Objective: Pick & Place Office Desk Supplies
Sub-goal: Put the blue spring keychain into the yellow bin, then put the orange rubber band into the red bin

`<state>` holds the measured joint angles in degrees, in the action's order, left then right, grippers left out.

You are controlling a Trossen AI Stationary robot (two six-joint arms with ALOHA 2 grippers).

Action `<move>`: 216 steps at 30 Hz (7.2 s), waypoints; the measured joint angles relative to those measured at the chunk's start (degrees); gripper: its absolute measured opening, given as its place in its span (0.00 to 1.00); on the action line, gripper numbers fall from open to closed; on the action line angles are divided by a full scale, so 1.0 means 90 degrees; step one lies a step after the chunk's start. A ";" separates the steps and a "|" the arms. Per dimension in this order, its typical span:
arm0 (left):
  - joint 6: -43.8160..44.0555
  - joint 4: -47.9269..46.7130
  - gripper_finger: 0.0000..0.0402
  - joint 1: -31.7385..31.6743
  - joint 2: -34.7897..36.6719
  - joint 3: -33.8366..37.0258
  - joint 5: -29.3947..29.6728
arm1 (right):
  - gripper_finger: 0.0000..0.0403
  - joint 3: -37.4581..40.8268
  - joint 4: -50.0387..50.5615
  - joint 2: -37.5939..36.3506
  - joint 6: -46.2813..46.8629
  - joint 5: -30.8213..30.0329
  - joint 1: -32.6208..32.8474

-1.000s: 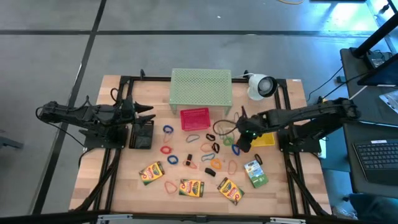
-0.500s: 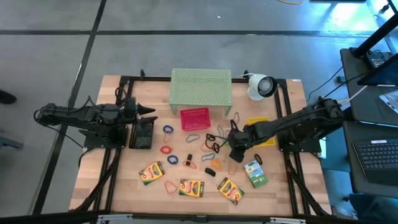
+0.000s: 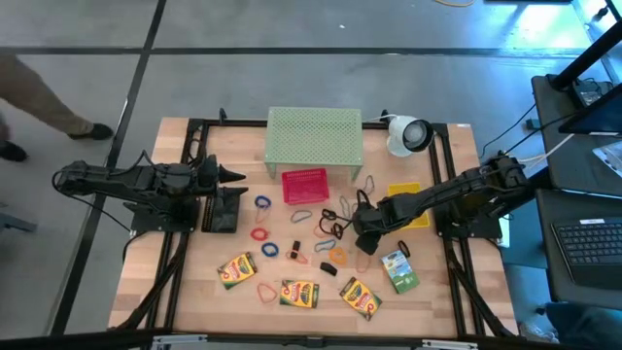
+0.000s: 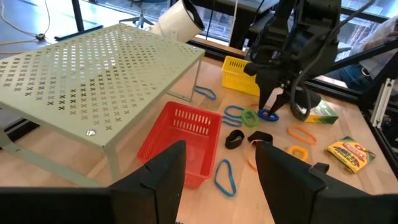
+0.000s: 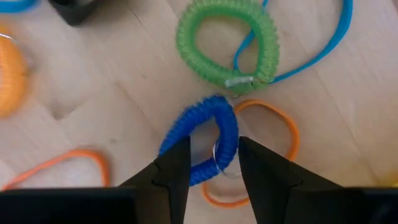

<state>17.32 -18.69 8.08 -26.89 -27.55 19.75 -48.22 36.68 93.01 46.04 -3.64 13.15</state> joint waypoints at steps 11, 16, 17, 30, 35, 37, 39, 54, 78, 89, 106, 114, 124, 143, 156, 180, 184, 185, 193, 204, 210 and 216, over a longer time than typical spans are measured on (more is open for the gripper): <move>-0.0015 0.0046 0.48 0.0000 0.0000 0.0000 0.0002 | 0.23 -0.0097 0.0110 -0.0063 0.0091 -0.0003 -0.0002; -0.0163 0.0048 0.48 0.0000 0.0000 -0.0002 0.0003 | 0.05 -0.0178 0.0091 -0.0075 -0.0170 0.0051 -0.0002; -0.0167 0.0048 0.48 0.0000 0.0000 -0.0002 0.0005 | 0.03 -0.0178 0.0092 -0.0075 -0.0200 0.0054 -0.0002; -0.0174 0.0046 0.48 0.0000 0.0000 -0.0005 0.0005 | 0.02 -0.0176 0.0086 -0.0075 -0.0075 0.0557 0.0036; -0.0189 0.0046 0.48 0.0000 0.0000 -0.0005 0.0005 | 0.02 -0.0177 -0.0154 -0.0077 -0.0567 0.0838 0.0255; -0.0189 0.0044 0.48 0.0000 0.0000 -0.0005 0.0005 | 0.06 -0.0176 -0.0402 -0.0104 -0.1015 0.0947 0.0344; -0.0186 0.0046 0.48 0.0000 0.0000 -0.0005 0.0005 | 0.12 -0.0178 -0.0532 -0.0109 -0.1218 0.1000 0.0405; -0.0182 0.0038 0.48 0.0000 0.0000 -0.0005 0.0005 | 0.43 -0.0178 -0.0434 -0.0109 -0.3213 0.0444 0.0425; -0.0174 0.0041 0.48 0.0000 0.0002 -0.0005 0.0005 | 0.35 -0.0215 -0.0435 0.0588 -0.3664 0.0256 0.0367; -0.0184 0.0038 0.48 0.0000 0.0002 -0.0005 0.0005 | 0.04 -0.0202 -0.0458 0.0548 -0.3149 0.0279 0.0372; -0.0146 0.0158 0.48 0.0000 0.0010 -0.0005 -0.0109 | 0.04 -0.1233 0.0668 -0.0405 -0.1382 -0.0212 0.0277; 0.0221 0.0735 0.48 0.0002 -0.0208 -0.0007 -0.0482 | 0.04 -0.1080 0.1040 -0.1781 0.0385 -0.1201 -0.0083; 0.0323 0.0915 0.48 0.0000 -0.0660 -0.0007 -0.0668 | 0.04 0.0558 0.1893 -0.3411 0.1483 -0.0998 -0.0721; 0.0454 0.0942 0.48 0.0000 -0.0721 -0.0007 -0.0644 | 0.05 0.1573 0.1966 -0.3671 0.1231 -0.0502 -0.1733; 0.0393 0.0939 0.48 0.0002 -0.0721 -0.0007 -0.0641 | 0.31 0.1573 0.1975 -0.3570 0.0778 -0.0235 -0.1817; 0.0333 0.0934 0.48 0.0000 -0.0720 -0.0007 -0.0641 | 0.32 -0.0632 0.2267 -0.2819 -0.0894 -0.0183 -0.1240; 0.0331 0.0933 0.48 0.0000 -0.0719 -0.0007 -0.0639 | 0.25 -0.0688 0.2066 -0.2209 -0.1278 0.0336 -0.1053; 0.0331 0.0932 0.48 0.0000 -0.0719 -0.0007 -0.0639 | 0.24 -0.0688 0.2034 -0.2044 -0.1341 0.0358 -0.0994; 0.0319 0.0925 0.48 0.0000 -0.0721 -0.0007 -0.0636 | 0.25 -0.0688 0.1558 -0.0940 -0.1693 0.0238 -0.0780; 0.0326 0.0926 0.48 0.0000 -0.0721 -0.0007 -0.0649 | 0.41 -0.0686 0.1225 0.0066 -0.1787 0.0174 -0.0782; 0.0338 0.0929 0.48 0.0000 -0.0719 -0.0007 -0.0742 | 0.42 -0.0485 0.1164 0.0262 -0.1901 0.0063 -0.0782; 0.0336 0.0928 0.48 0.0000 -0.0721 -0.0007 -0.0756 | 0.39 -0.0278 0.0866 0.0265 -0.2002 -0.0069 -0.0835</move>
<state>20.34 -10.34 8.08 -33.38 -27.62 12.94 -50.72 44.47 95.39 28.02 -4.26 5.63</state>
